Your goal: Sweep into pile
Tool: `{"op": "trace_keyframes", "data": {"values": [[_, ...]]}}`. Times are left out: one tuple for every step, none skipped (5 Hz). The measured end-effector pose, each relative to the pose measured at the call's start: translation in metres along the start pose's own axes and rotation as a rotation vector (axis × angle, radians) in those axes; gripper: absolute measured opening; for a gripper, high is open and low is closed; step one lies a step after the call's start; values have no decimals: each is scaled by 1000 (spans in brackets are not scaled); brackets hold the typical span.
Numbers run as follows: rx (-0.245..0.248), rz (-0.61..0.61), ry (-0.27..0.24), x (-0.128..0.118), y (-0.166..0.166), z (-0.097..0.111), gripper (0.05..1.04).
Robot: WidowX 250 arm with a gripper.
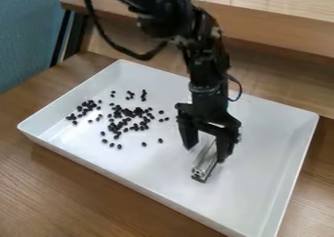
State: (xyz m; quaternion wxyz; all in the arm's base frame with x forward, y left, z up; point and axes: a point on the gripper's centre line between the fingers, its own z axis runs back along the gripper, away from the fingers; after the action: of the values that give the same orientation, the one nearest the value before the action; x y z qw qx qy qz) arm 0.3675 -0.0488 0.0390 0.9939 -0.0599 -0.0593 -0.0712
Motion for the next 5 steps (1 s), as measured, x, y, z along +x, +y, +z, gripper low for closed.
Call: {"op": "trace_keyframes", "data": {"values": [[-20,-5,-5,6,-10,-6,967],[-13,-25,-51,14,-12,-6,693],[14,-42,-35,12,-11,-6,418],[48,-78,7,4,-6,-7,398],[60,-119,55,-19,8,-3,398]]}}
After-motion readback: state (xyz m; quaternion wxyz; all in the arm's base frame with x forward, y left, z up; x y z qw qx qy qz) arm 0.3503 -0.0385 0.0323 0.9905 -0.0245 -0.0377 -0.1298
